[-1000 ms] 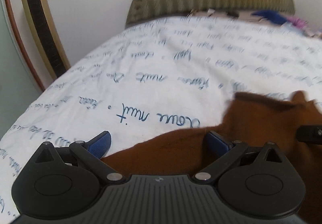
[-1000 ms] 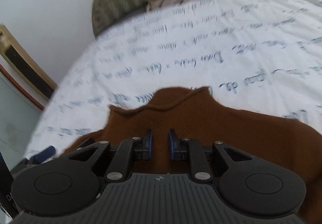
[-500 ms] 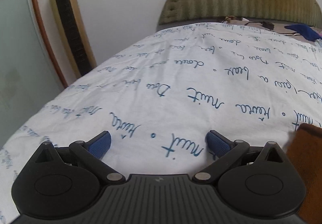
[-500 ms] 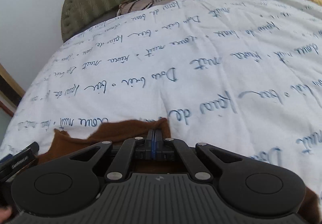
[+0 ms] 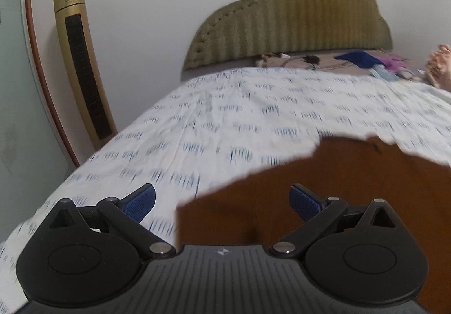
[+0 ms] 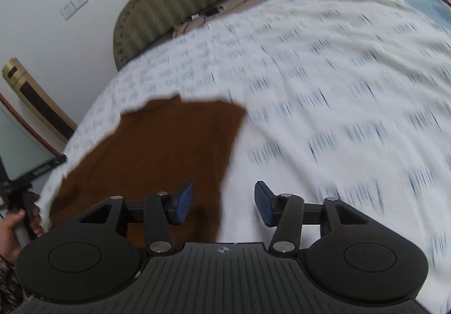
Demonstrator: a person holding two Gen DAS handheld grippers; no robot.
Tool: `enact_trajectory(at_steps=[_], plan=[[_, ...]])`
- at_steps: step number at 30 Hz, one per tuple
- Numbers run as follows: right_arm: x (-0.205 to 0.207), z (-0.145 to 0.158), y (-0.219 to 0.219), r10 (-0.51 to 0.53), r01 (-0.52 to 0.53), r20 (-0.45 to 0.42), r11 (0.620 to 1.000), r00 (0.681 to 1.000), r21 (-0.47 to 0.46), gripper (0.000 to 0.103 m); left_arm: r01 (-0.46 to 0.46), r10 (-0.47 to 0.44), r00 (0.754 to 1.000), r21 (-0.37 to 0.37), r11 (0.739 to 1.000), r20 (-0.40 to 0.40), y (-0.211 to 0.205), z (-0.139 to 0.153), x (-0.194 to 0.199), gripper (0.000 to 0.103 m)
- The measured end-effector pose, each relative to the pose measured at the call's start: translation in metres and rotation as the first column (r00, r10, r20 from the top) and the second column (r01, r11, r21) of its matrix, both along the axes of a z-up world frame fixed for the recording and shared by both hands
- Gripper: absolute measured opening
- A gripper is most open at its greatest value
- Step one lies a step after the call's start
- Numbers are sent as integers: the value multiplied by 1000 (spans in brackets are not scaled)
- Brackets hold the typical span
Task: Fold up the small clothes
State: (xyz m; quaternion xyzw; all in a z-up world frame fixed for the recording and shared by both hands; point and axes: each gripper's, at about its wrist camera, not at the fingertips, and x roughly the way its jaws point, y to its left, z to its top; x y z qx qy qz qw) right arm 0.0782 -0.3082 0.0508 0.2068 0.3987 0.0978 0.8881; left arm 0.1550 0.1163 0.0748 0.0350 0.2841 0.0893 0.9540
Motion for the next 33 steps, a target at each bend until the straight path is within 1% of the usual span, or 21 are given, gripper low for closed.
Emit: enact_trajectory(at_steps=[2,4,5,6,8,9,10,11,12,13,15,18,19,22,24,26,27,28,29,30,33], plan=[[-14,-19,5,9,-8,-34,1000,999,25,52,0,0,1000,-12,1000,3,9,-3,-27,102],[-17,-35,13,24,-19,-53,997,998,79,52,-12,12,1000,-34,999,3,21,-8,-53,102],[-18,-39,18,31,-26,-46,994,998,102,52,-26,26,1000,-45,999,-3,27,-10,-63,102],[-18,-41,25,59,-56,-20,991,998,119,52,-35,34,999,-52,998,-20,31,-15,-72,102],[-14,-43,43,99,-98,-6,988,995,118,52,-53,49,997,-64,997,-57,41,-24,-85,102],[-11,-45,52,99,-97,-13,991,995,93,47,-63,58,996,-72,995,-71,45,-29,-90,102],[-9,-45,59,88,-87,-13,994,996,58,40,-69,63,994,-76,995,-86,49,-34,-94,102],[-6,-43,65,78,-77,-22,997,997,26,16,-85,77,992,-76,993,-101,52,-38,-98,102],[-4,-43,65,56,-56,-38,998,998,13,8,-102,93,990,-76,992,-109,54,-42,-101,102],[-4,-42,64,40,-40,-45,999,998,4,7,-108,99,989,-75,991,-112,56,-46,-105,102],[-15,-37,67,3,-6,-26,992,1000,-125,5,-120,111,987,-76,990,-119,60,-50,-111,102],[-33,-33,65,-44,41,-6,971,999,-234,4,-120,109,986,-78,990,-128,62,-52,-114,102],[-35,-34,65,-48,45,-6,968,999,-246,4,-116,105,986,-79,990,-129,63,-52,-114,102],[-36,-35,59,-66,61,-14,973,998,-223,4,-102,89,986,-83,991,-140,64,-52,-115,102],[-33,-33,56,-70,63,-32,981,997,-181,5,-96,82,986,-97,991,-143,66,-49,-118,102],[-41,-27,57,-66,63,-11,987,998,-150,7,-95,78,986,-112,989,-145,72,-48,-124,102],[-47,-22,56,-54,54,-2,990,999,-130,19,-92,74,986,-122,988,-150,75,-47,-127,102],[-53,-19,55,-38,38,-1,994,999,-100,26,-85,64,986,-138,987,-154,78,-47,-131,102],[-65,-15,50,-30,30,2,998,1000,-51,45,-77,53,987,-156,985,-153,82,-46,-136,102],[-75,-12,45,-23,23,5,1000,1000,-9,57,-70,45,988,-169,983,-147,84,-45,-142,102],[-105,-8,34,7,-7,11,998,1000,57,56,-45,22,991,-180,983,-129,88,-42,-158,102]])
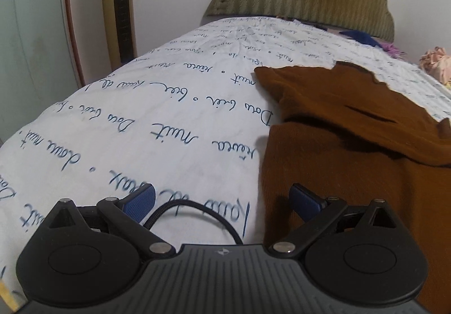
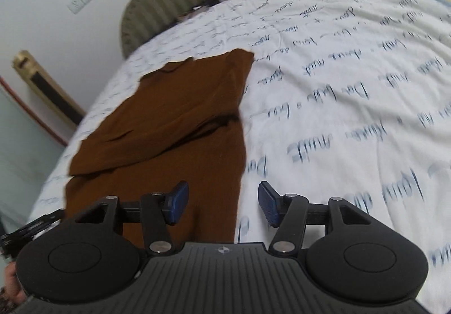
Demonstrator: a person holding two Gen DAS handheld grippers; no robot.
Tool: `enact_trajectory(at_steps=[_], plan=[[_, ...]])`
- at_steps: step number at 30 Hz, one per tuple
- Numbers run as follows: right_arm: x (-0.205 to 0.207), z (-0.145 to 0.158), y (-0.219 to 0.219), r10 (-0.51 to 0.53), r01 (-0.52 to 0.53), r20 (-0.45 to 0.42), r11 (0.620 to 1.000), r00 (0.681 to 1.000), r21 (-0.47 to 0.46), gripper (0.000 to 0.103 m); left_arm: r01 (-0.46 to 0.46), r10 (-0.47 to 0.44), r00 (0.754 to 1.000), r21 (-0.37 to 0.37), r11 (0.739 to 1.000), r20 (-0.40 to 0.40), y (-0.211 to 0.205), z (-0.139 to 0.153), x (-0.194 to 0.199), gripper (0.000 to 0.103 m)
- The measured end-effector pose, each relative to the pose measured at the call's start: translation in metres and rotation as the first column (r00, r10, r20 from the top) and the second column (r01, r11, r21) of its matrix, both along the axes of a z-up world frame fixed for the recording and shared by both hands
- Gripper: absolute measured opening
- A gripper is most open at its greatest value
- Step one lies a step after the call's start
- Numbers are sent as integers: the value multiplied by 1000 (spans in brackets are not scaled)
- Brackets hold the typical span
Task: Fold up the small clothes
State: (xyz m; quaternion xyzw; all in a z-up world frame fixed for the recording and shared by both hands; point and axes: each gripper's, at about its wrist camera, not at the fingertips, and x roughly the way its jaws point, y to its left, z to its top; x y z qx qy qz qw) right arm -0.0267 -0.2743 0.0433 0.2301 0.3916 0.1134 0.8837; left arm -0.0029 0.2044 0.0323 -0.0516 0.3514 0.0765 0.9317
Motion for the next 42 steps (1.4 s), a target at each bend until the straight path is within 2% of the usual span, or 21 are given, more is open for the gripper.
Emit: enact_trajectory(at_steps=[5,12,16,21,24,25,27,29,30,31,33,34,35,36,39,40,42], plan=[[-29,-9,0,71,-68,-47,995,996,76,56,1,-1,1000,55,999,-11,0,0,-18,102],[-62,-33,10,167,-137,-139,969,976,206,56,26,-25,999,19,999,-42,12,-3,-61,102],[-89,-31,19,189,-158,-135,964,973,212,55,72,-73,997,-33,997,-28,18,0,-95,102],[-120,-31,4,181,-141,-137,956,974,257,55,132,-136,991,-153,979,-17,32,3,-132,102],[-132,-40,-14,150,-89,-159,936,976,339,56,146,-158,987,-210,967,-43,37,0,-139,102],[-134,-45,-19,141,-69,-169,924,975,377,56,157,-174,983,-235,959,-51,38,-1,-141,102],[-135,-56,-30,139,-35,-182,875,973,484,65,162,-189,980,-313,936,-57,40,-2,-142,102],[-131,-68,-34,124,10,-207,836,971,549,67,149,-195,978,-414,898,-70,45,-4,-142,102],[-129,-69,-33,118,17,-205,830,972,558,67,145,-201,977,-463,874,-76,48,-5,-141,102],[-128,-70,-33,117,15,-198,828,973,561,67,137,-206,975,-517,845,-79,52,-6,-142,102],[-128,-68,-30,118,3,-183,833,976,553,67,103,-205,975,-633,768,-90,63,-10,-144,102],[-127,-68,-28,123,-7,-177,838,976,546,67,90,-204,975,-676,732,-91,67,-10,-144,102],[-126,-68,-27,128,-14,-172,839,977,544,67,90,-205,975,-701,707,-81,68,-10,-144,102],[-125,-68,-27,131,-19,-166,835,977,550,69,95,-201,977,-705,703,-69,69,-9,-143,102],[-122,-69,-29,138,-27,-142,802,980,597,69,110,-202,977,-652,750,-68,58,-5,-133,102],[-121,-71,-29,135,-22,-140,791,981,611,69,124,-219,973,-646,753,-68,54,-4,-129,102],[-119,-75,-31,130,-16,-135,777,982,629,67,148,-252,966,-664,733,-63,46,-4,-123,102]])
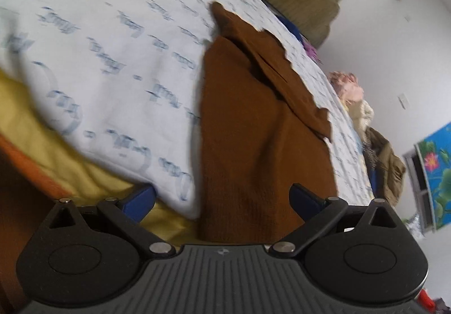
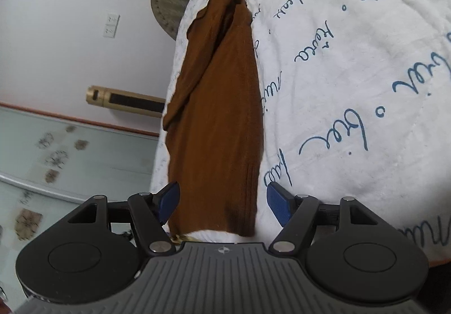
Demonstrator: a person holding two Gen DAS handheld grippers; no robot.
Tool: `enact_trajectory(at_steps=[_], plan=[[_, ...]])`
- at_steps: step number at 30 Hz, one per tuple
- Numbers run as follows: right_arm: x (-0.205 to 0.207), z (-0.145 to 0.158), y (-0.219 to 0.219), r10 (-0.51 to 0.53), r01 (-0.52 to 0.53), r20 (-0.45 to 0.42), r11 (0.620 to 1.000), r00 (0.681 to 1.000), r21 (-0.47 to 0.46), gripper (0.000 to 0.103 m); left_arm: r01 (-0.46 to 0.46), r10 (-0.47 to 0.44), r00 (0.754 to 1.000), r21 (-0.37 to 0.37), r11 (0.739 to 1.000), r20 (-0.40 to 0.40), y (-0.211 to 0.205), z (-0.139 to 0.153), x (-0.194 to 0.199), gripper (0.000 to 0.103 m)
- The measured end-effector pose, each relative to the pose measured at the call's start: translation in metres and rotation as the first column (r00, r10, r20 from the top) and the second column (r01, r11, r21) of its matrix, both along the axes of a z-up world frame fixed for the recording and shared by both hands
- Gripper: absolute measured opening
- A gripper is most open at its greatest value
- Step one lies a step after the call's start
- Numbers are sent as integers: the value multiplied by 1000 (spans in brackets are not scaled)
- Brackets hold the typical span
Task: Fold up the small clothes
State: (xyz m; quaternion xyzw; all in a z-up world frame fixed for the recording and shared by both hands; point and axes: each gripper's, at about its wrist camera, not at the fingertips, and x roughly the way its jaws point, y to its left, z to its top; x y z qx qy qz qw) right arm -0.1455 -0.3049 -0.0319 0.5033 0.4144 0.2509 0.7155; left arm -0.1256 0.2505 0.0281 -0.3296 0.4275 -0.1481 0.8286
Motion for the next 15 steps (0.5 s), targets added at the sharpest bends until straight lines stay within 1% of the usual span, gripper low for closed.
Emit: enact_trajectory(at_steps=[3,6,7,8,10,11,13,15], plan=[[0,0,0,-5,5,17,1000,1000,21,69,36,-36,999,-17,999,14,-9,6,2,102],[0,3,3,5,-5,31,1000,1000,4,69,69,-69,997,-25,997,37,-12,20,-11,102],[-1,4,3,7,-7,34,1000,999,-4,69,98,-97,994,-15,995,51,-14,28,-17,102],[-1,5,4,7,-6,36,1000,999,-12,69,121,-122,990,18,993,66,-16,37,-25,102],[0,6,5,13,-12,41,1000,999,-21,69,125,-135,986,102,987,97,-17,56,-40,102],[1,5,5,15,-13,42,1000,999,-27,69,123,-138,984,127,984,115,-17,63,-43,102],[2,4,6,18,-17,46,999,999,-27,69,113,-131,983,141,984,129,-16,70,-40,102],[3,4,7,10,-9,52,1000,999,-15,69,102,-119,985,131,986,122,-14,66,-26,102]])
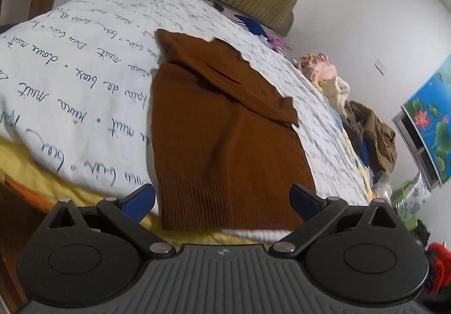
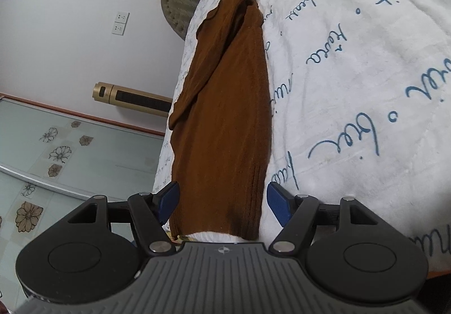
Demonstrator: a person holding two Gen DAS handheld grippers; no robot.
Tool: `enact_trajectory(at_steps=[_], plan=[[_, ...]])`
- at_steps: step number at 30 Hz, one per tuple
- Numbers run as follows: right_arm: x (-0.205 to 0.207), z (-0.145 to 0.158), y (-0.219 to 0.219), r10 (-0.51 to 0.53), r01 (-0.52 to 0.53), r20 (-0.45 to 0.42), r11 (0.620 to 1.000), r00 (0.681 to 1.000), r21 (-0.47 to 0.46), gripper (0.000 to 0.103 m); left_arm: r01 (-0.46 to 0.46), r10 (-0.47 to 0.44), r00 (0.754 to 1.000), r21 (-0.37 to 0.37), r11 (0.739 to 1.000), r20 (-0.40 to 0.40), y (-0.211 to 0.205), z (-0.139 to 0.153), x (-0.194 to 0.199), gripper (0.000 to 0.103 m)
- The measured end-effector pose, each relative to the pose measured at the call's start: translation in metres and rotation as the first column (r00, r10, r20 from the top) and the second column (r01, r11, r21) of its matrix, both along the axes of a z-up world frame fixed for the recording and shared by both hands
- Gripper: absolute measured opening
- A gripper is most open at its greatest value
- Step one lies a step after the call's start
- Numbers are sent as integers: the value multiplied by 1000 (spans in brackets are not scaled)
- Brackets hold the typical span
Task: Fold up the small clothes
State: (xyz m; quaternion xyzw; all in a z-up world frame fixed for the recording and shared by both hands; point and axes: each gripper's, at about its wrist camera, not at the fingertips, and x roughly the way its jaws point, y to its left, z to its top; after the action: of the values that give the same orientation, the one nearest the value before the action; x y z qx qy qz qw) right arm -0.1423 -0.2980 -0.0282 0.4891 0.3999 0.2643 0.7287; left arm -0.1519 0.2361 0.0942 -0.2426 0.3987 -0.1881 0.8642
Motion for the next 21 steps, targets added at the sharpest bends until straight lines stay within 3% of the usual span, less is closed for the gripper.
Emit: enact_trajectory(at_steps=[4,6,10,14,18,21], plan=[[0,0,3,-8,8,15,1000,1000,7,69,-5,4,996,-4,1000,-89,1,-32,44,102],[0,-2,4,-17,16,25,1000,1000,15,69,-47,48,986,9,999,-157,1,-54,61,102],[2,-4,9,-27,26,47,999,999,28,69,-27,25,995,-26,999,-97,-5,-62,65,102],[10,-7,17,-16,13,60,999,998,49,68,42,-53,996,-137,990,-78,-10,-62,67,102],[13,-8,21,-27,23,66,998,997,66,67,39,-53,994,-146,989,-96,-20,-72,72,102],[9,-9,21,-23,17,70,997,997,81,68,58,-70,995,-161,985,-67,-20,-76,66,102]])
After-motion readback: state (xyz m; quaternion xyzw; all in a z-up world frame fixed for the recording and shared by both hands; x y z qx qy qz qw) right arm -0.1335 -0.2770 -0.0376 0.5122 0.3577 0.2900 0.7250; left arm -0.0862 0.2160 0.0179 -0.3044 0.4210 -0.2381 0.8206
